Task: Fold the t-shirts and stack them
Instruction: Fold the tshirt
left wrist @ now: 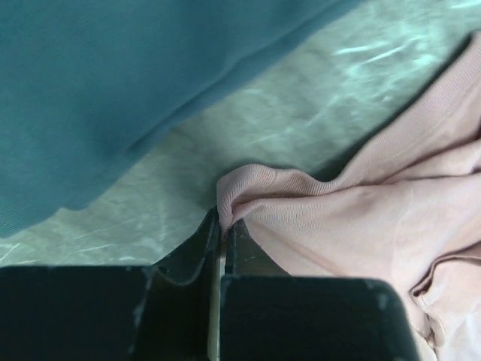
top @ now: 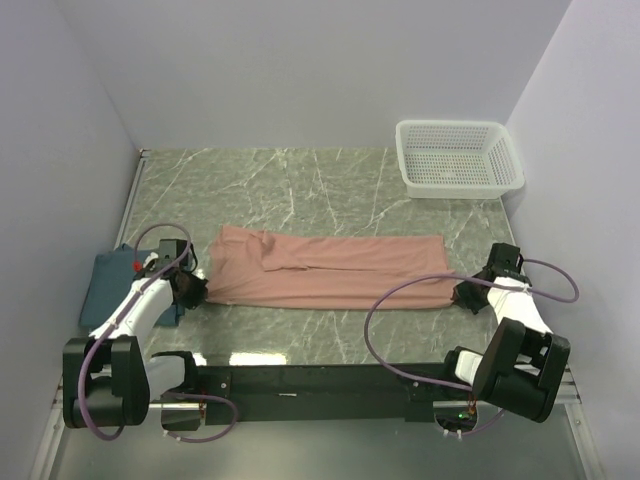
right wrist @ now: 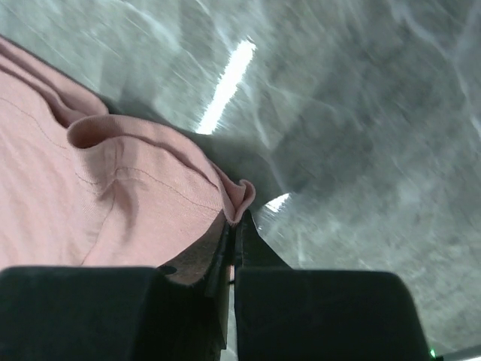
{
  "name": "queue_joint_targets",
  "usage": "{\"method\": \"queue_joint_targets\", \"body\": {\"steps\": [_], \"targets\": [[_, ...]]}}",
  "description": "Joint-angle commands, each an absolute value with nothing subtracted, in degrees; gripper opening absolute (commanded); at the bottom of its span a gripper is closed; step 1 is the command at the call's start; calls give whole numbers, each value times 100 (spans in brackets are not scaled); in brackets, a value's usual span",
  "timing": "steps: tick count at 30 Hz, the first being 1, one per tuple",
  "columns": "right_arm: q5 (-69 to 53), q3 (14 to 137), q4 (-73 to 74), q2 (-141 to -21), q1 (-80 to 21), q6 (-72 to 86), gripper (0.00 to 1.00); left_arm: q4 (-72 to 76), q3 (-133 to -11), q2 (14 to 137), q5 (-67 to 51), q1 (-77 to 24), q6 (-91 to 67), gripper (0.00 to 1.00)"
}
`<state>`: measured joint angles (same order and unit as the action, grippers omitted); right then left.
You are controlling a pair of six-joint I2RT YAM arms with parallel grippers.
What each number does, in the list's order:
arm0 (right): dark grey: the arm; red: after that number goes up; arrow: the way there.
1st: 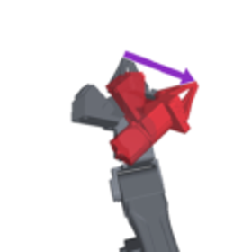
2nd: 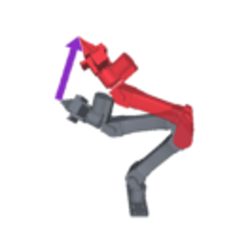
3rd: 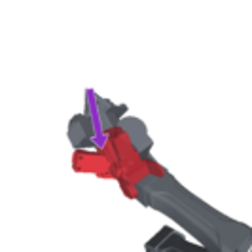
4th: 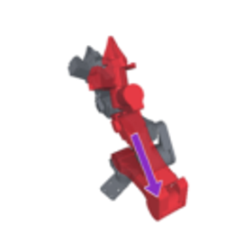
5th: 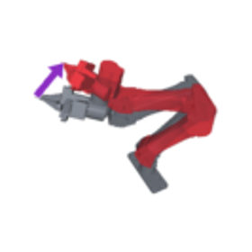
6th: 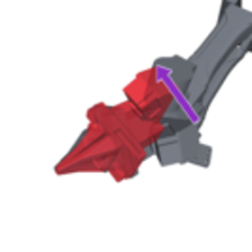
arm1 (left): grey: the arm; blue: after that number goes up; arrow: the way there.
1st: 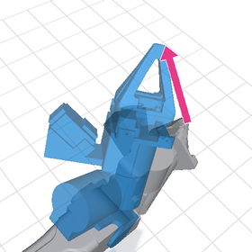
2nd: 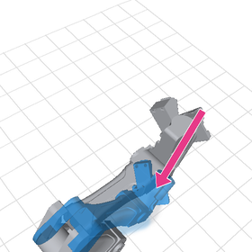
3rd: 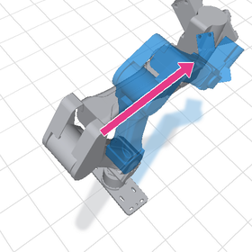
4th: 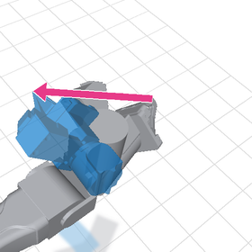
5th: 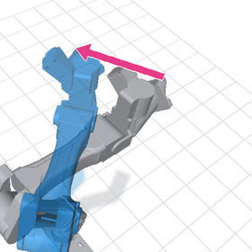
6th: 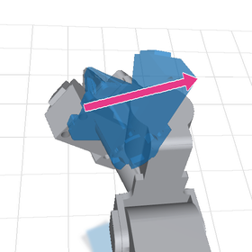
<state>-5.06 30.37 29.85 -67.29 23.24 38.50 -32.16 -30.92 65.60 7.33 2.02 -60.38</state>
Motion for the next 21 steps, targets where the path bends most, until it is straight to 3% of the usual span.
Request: {"method": "queue_joint_targets", "body": {"steps": [1,6,10,11,13,14,17,21], "targets": [[18,2927,3067,-6565,2452,3806,0,-3358,-2857,6416,969,360,-6196,3],[-298,2822,3094,-6610,2452,3771,10,-3348,-2830,6495,633,352,-6126,16],[-360,2804,3146,-6338,2452,3797,38,-3559,-3075,6101,668,360,-6021,34],[-360,2830,3155,-6267,2461,3806,43,-3681,-3128,6013,720,369,-6003,44],[-334,2874,3182,-5908,2382,3849,48,-3805,-3338,5785,799,360,-5950,53],[-247,2918,3190,-5767,2338,3858,49,-3962,-3418,5722,843,360,-5924,63],[-18,3128,3304,-5248,2171,3841,50,-4296,-3796,5502,1045,360,-5810,80],[360,3532,3270,-4896,1523,3674,50,-4553,-4366,5397,1265,352,-5582,87]]}}
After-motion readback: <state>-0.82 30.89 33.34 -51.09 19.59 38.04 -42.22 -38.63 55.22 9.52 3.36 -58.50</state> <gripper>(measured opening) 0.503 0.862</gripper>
